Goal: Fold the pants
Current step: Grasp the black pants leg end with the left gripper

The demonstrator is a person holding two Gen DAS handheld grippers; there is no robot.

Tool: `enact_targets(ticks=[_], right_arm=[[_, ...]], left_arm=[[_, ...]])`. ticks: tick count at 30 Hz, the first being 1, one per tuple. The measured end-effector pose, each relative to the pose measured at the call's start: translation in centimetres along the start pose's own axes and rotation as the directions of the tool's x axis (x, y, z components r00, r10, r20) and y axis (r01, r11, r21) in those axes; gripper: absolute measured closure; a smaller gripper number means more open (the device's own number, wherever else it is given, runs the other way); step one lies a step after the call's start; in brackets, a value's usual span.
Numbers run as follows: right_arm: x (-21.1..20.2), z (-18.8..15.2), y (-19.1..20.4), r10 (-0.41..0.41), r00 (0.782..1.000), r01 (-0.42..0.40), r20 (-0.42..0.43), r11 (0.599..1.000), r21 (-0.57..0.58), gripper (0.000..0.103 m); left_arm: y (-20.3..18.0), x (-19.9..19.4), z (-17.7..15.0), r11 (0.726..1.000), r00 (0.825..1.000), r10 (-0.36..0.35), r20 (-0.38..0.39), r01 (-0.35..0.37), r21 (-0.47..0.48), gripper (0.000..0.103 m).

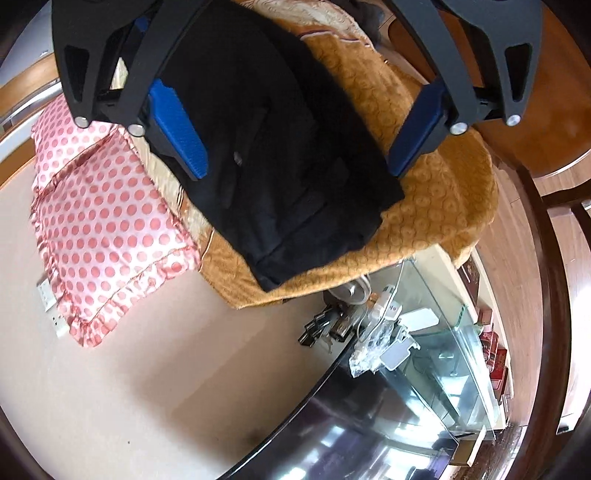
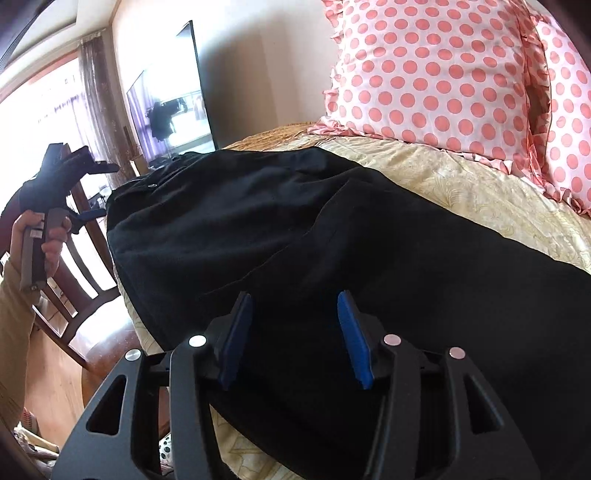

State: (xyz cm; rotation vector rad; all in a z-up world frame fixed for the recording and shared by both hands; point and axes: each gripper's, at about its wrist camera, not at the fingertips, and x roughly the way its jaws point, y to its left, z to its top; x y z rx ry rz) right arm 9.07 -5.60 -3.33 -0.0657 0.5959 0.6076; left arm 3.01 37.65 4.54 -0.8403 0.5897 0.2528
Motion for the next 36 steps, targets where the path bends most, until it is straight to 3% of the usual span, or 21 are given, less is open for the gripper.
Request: enact_targets(ticks=[3, 6, 10, 11, 13, 14, 17, 24, 28, 32, 36], right_arm=[[0.0, 0.0, 0.0, 0.002, 1.000, -0.002, 0.002, 1.000, -0.003, 0.051], [-0.1, -0.1, 0.0, 0.000, 1.000, 0.000, 0.003, 1.000, -0.005, 0.049], [-0.2, -0.1, 0.0, -0.004, 1.000, 0.004, 0.004, 1.000, -0.010, 0.048], [-0.2, -0.1, 0.0, -0.004, 1.000, 0.004, 0.005, 1.000, -0.009, 0.048], [-0.2, -0.2, -0.1, -0.004, 1.000, 0.004, 0.007, 1.000, -0.010, 0.047], [-0.3, -0.2, -0.1, -0.005, 1.000, 0.005, 0.008, 1.000, -0.011, 0.046], [-0.3, -0.2, -0.1, -0.003, 1.000, 0.003, 0.008, 1.000, -0.012, 0.046], [-0.4, -0.2, -0.1, 0.000, 1.000, 0.001, 0.010, 1.000, -0.012, 0.046], [-0.4, -0.2, -0.1, -0.001, 1.000, 0.001, 0.009, 1.000, -0.014, 0.046], [-0.4, -0.2, -0.1, -0.001, 1.000, 0.001, 0.010, 1.000, -0.015, 0.046], [-0.4, -0.2, -0.1, -0.001, 1.000, 0.001, 0.009, 1.000, -0.015, 0.046]], left_arm=[[-0.3, 0.1, 0.2, 0.999, 0.999, -0.035, -0.007, 0.035, -0.022, 0.021], [-0.3, 1.4, 0.0, 0.999, 0.997, -0.030, -0.074, 0.027, -0.039, 0.029], [-0.1, 2.0, 0.1, 0.997, 0.996, -0.017, -0.083, 0.012, -0.072, 0.030], [0.0, 2.0, 0.3, 0.997, 0.997, -0.015, -0.079, 0.009, -0.078, 0.035], [0.4, 2.1, 0.6, 0.995, 0.998, 0.020, -0.067, -0.026, -0.093, 0.061], [0.8, 2.2, 0.7, 0.993, 0.997, 0.037, -0.066, -0.044, -0.107, 0.083], [1.9, 1.9, 0.5, 0.990, 0.998, 0.016, -0.067, -0.026, -0.140, 0.091], [2.7, 0.4, -1.1, 0.992, 0.997, 0.053, -0.064, -0.060, -0.110, 0.092], [2.7, 0.1, -1.1, 0.992, 0.998, 0.038, -0.058, -0.044, -0.114, 0.080], [2.8, -1.1, -0.6, 0.989, 0.998, 0.060, -0.009, -0.061, -0.136, 0.059], [4.2, -0.4, 0.0, 0.980, 0.999, 0.010, -0.040, -0.018, -0.196, 0.059]])
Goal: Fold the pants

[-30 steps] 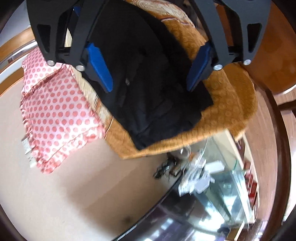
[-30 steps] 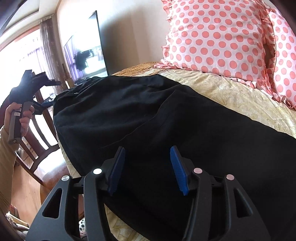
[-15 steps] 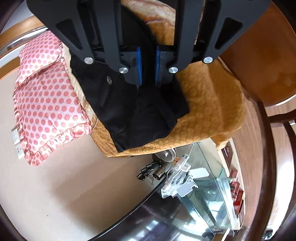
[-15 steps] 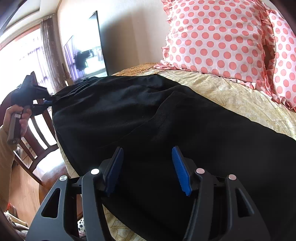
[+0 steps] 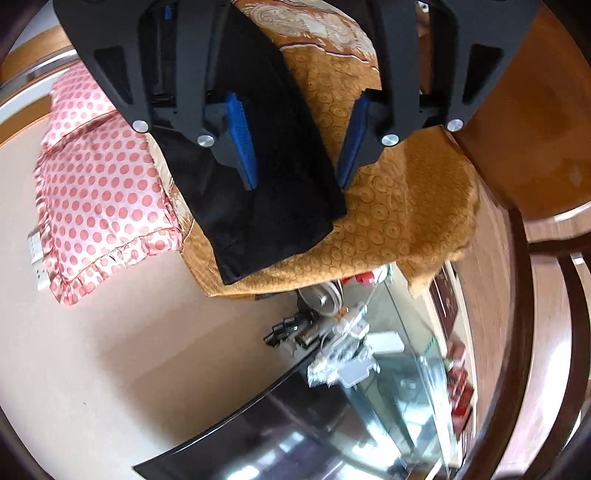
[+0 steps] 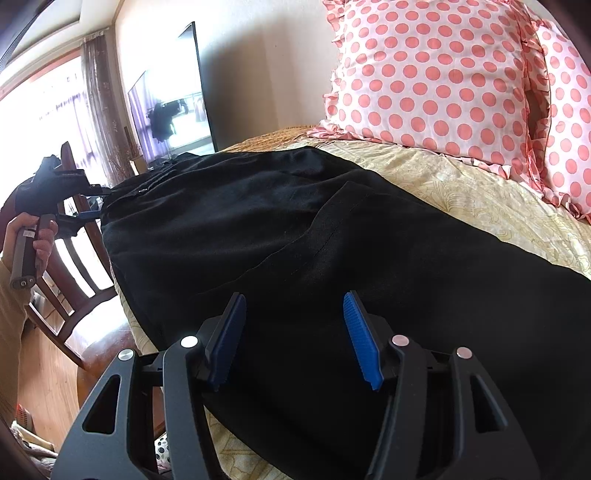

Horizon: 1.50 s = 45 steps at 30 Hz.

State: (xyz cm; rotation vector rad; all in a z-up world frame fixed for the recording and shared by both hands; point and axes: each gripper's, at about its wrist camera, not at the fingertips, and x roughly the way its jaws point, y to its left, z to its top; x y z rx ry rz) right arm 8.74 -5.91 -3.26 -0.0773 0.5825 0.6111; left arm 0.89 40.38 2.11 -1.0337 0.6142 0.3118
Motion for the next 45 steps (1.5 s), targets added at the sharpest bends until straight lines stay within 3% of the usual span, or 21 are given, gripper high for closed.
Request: enact_targets(ticks=[11, 15, 17, 23, 25, 27, 30, 35, 37, 40, 45], right_arm=[[0.0, 0.0, 0.0, 0.000, 1.000, 0.000, 0.001, 1.000, 0.000, 0.046], [0.0, 0.0, 0.0, 0.000, 1.000, 0.000, 0.001, 1.000, 0.000, 0.046], [0.0, 0.0, 0.0, 0.000, 1.000, 0.000, 0.001, 1.000, -0.001, 0.046], [-0.1, 0.1, 0.1, -0.004, 1.000, 0.004, 0.002, 1.000, -0.005, 0.045], [-0.2, 0.0, 0.0, -0.014, 1.000, 0.014, 0.005, 1.000, -0.006, 0.040], [-0.4, -0.1, 0.0, -0.020, 1.000, 0.020, 0.010, 1.000, -0.006, 0.035], [-1.2, -0.4, -0.2, -0.024, 1.000, 0.024, 0.021, 1.000, -0.009, 0.027], [-3.1, -1.2, -1.0, -0.005, 0.999, 0.004, 0.053, 1.000, 0.006, 0.022], [-4.4, -1.5, -1.8, 0.004, 0.997, -0.006, 0.077, 0.999, 0.033, 0.021], [-6.4, -1.9, -3.4, 0.009, 0.993, -0.020, 0.117, 0.996, 0.093, 0.020], [-9.6, -3.2, -6.0, -0.055, 0.987, 0.030, 0.152, 0.986, 0.166, 0.017]], left_arm=[[-0.2, 1.0, 0.5, 0.999, 0.999, -0.041, -0.010, 0.041, -0.036, 0.054], [0.0, 1.9, -0.6, 0.986, 0.984, -0.158, -0.088, 0.151, -0.075, 0.059], [-0.1, 2.1, -1.0, 0.983, 0.980, -0.172, -0.099, 0.165, -0.075, 0.062], [0.5, 2.7, -0.1, 0.977, 0.982, -0.172, -0.072, 0.161, -0.141, 0.067], [0.7, 2.7, 0.1, 0.977, 0.985, -0.161, -0.060, 0.150, -0.152, 0.068], [0.7, 2.6, 0.1, 0.983, 0.991, -0.126, -0.043, 0.118, -0.143, 0.079], [-0.1, 2.4, -0.2, 0.994, 0.997, -0.071, -0.016, 0.069, -0.082, 0.090], [-3.7, 0.9, -0.6, 0.997, 0.998, -0.020, 0.053, 0.016, 0.081, 0.094], [-6.3, 0.0, -1.0, 0.986, 0.996, -0.041, 0.076, 0.028, 0.167, 0.094], [-11.1, -1.0, -2.2, 0.952, 0.993, -0.080, 0.084, 0.051, 0.302, 0.094], [-20.2, -1.3, -6.2, 0.857, 0.983, -0.184, 0.008, 0.157, 0.491, 0.094]])
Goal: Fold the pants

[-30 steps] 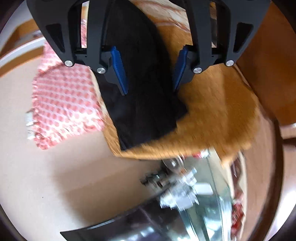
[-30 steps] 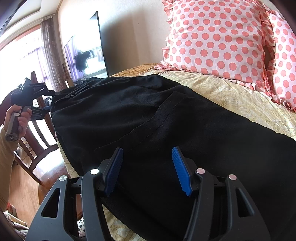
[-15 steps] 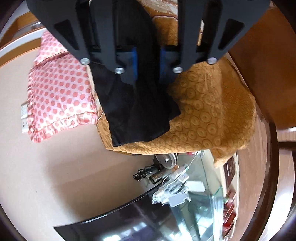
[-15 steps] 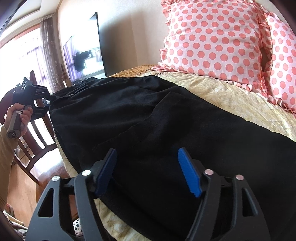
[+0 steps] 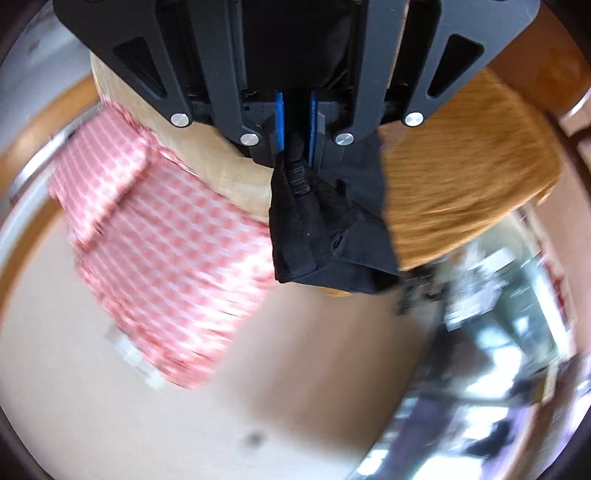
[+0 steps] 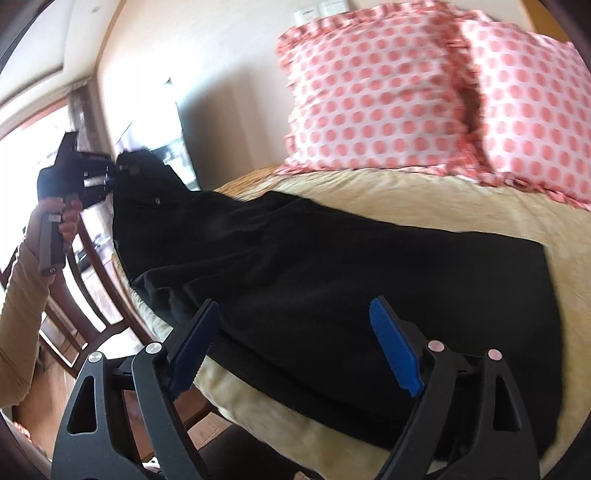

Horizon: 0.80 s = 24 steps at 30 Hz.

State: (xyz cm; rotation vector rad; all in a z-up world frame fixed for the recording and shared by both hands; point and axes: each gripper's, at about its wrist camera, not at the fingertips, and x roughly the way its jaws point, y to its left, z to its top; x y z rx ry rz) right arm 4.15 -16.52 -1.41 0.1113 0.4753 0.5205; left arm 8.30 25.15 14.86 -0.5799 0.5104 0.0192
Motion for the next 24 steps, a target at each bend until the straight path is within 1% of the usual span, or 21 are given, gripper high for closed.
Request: enact_targets(ticks=[2, 4, 5, 6, 8, 9, 10, 11, 12, 13, 14, 15, 16, 17, 18, 19, 20, 21, 22, 23, 24], right_arm=[[-1.3, -0.4, -1.3, -0.031, 0.999, 0.030, 0.014, 0.999, 0.036, 0.017], [-2.9, -0.9, -3.1, -0.073, 0.997, 0.070, 0.033, 0.994, 0.084, 0.017], [-3.9, -1.1, -4.1, -0.106, 0.993, 0.101, 0.043, 0.989, 0.112, 0.017], [-4.7, -1.5, -4.8, -0.128, 0.991, 0.121, 0.049, 0.984, 0.129, 0.017], [-6.2, -2.1, -6.4, -0.175, 0.983, 0.162, 0.062, 0.971, 0.173, 0.017], [-7.3, -2.4, -7.4, -0.206, 0.976, 0.189, 0.068, 0.961, 0.202, 0.017], [-8.0, -2.9, -7.8, -0.224, 0.972, 0.204, 0.072, 0.955, 0.215, 0.017], [-8.8, -3.2, -8.6, -0.253, 0.965, 0.230, 0.073, 0.945, 0.234, 0.017], [-9.2, -3.4, -9.2, -0.271, 0.960, 0.247, 0.071, 0.937, 0.245, 0.017], [-9.6, -3.7, -9.7, -0.288, 0.955, 0.262, 0.067, 0.930, 0.258, 0.017], [-9.9, -4.0, -10.2, -0.302, 0.951, 0.275, 0.063, 0.922, 0.272, 0.017], [-10.2, -4.3, -10.8, -0.314, 0.948, 0.285, 0.057, 0.912, 0.294, 0.017], [-10.4, -4.5, -11.2, -0.319, 0.946, 0.288, 0.053, 0.906, 0.312, 0.017], [-10.7, -4.8, -11.6, -0.323, 0.945, 0.290, 0.051, 0.899, 0.328, 0.017], [-10.9, -5.1, -12.0, -0.330, 0.943, 0.294, 0.050, 0.892, 0.343, 0.017], [-11.1, -5.2, -12.3, -0.335, 0.941, 0.297, 0.051, 0.888, 0.350, 0.017], [-11.4, -5.3, -12.5, -0.343, 0.938, 0.303, 0.056, 0.885, 0.354, 0.017], [-11.6, -5.4, -12.6, -0.349, 0.935, 0.308, 0.058, 0.883, 0.355, 0.017], [-11.8, -5.3, -12.7, -0.355, 0.933, 0.312, 0.060, 0.881, 0.356, 0.017], [-11.9, -5.3, -12.9, -0.361, 0.931, 0.316, 0.063, 0.879, 0.357, 0.017], [-12.0, -5.3, -13.0, -0.367, 0.928, 0.321, 0.067, 0.876, 0.359, 0.017]], left_arm=[[-4.6, 0.9, -0.3, 0.994, 0.997, -0.077, -0.027, 0.079, 0.078, 0.094], [-8.9, 1.9, -1.2, 0.978, 0.987, -0.145, -0.063, 0.153, 0.145, 0.094], [-11.9, 2.6, -1.9, 0.960, 0.977, -0.190, -0.094, 0.205, 0.190, 0.094], [-14.0, 3.0, -2.6, 0.947, 0.969, -0.217, -0.115, 0.238, 0.218, 0.094], [-17.9, 3.7, -4.5, 0.910, 0.946, -0.280, -0.165, 0.316, 0.269, 0.094], [-20.6, 4.2, -6.3, 0.880, 0.925, -0.319, -0.207, 0.370, 0.298, 0.094], [-21.8, 4.5, -7.7, 0.862, 0.911, -0.340, -0.234, 0.401, 0.311, 0.094], [-23.8, 5.1, -10.1, 0.833, 0.887, -0.363, -0.285, 0.446, 0.328, 0.094], [-24.9, 5.7, -12.0, 0.815, 0.871, -0.370, -0.324, 0.472, 0.337, 0.094], [-25.9, 6.5, -14.3, 0.796, 0.849, -0.368, -0.379, 0.498, 0.343, 0.094], [-26.6, 7.4, -16.5, 0.785, 0.824, -0.361, -0.436, 0.521, 0.336, 0.094], [-26.9, 8.7, -19.2, 0.779, 0.783, -0.346, -0.517, 0.547, 0.306, 0.094], [-27.1, 9.7, -21.1, 0.777, 0.749, -0.332, -0.574, 0.562, 0.284, 0.094], [-26.9, 10.9, -23.1, 0.781, 0.711, -0.320, -0.627, 0.572, 0.251, 0.094], [-26.9, 11.1, -23.8, 0.780, 0.702, -0.318, -0.638, 0.576, 0.244, 0.094], [-27.0, 11.1, -24.1, 0.777, 0.707, -0.314, -0.634, 0.575, 0.256, 0.094], [-27.2, 10.9, -23.9, 0.773, 0.720, -0.314, -0.619, 0.572, 0.273, 0.094], [-27.6, 10.3, -23.1, 0.770, 0.736, -0.328, -0.592, 0.571, 0.283, 0.094], [-28.1, 9.7, -22.6, 0.766, 0.749, -0.342, -0.568, 0.572, 0.294, 0.094], [-28.8, 9.0, -22.1, 0.757, 0.763, -0.353, -0.541, 0.573, 0.314, 0.094], [-29.4, 8.0, -22.1, 0.740, 0.777, -0.360, -0.516, 0.574, 0.350, 0.094]])
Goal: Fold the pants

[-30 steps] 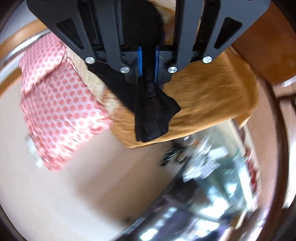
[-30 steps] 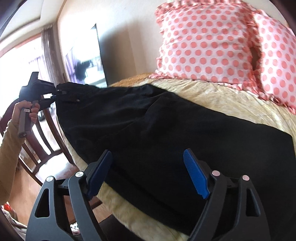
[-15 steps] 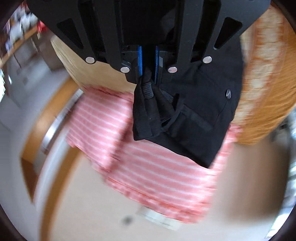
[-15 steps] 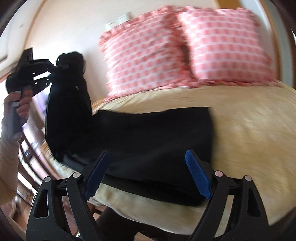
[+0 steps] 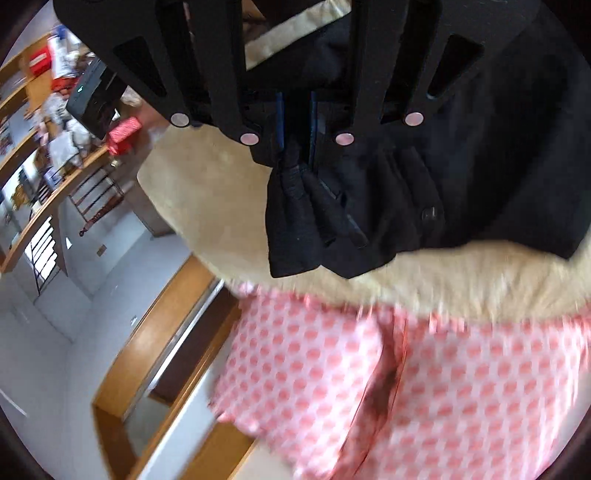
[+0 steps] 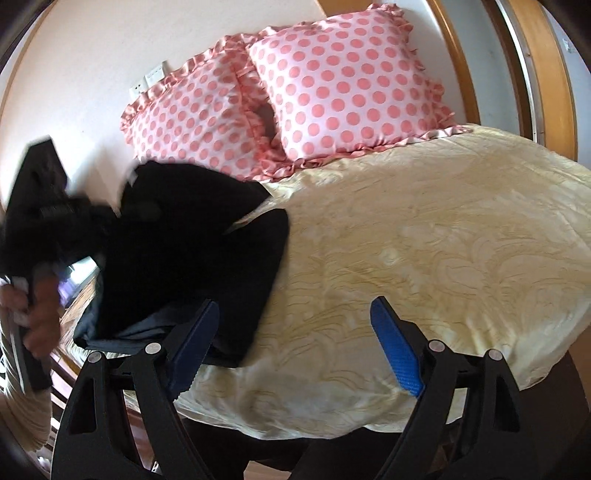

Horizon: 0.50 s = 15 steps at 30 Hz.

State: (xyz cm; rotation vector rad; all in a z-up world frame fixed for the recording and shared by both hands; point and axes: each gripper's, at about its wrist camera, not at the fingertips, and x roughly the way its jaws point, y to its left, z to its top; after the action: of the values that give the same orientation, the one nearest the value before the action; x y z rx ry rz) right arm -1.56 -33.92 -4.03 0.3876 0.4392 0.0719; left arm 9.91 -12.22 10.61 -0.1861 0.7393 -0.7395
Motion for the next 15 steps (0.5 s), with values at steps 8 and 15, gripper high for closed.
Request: enact_targets(ticks=[8, 15], right_arm=[[-0.6, 0.4, -0.3, -0.055, 0.998, 0.056, 0.016, 0.998, -0.010, 0.017], [-1.3, 2.4, 0.5, -0.075, 0.993, 0.079, 0.087, 0.996, -0.049, 0.017]], left_arm=[[-1.9, 3.6, -4.4, 0.994, 0.992, 0.015, -0.125, -0.001, 0.109, 0.094], [-2.3, 4.0, -6.3, 0.988, 0.994, 0.023, -0.107, -0.006, 0.151, 0.087]])
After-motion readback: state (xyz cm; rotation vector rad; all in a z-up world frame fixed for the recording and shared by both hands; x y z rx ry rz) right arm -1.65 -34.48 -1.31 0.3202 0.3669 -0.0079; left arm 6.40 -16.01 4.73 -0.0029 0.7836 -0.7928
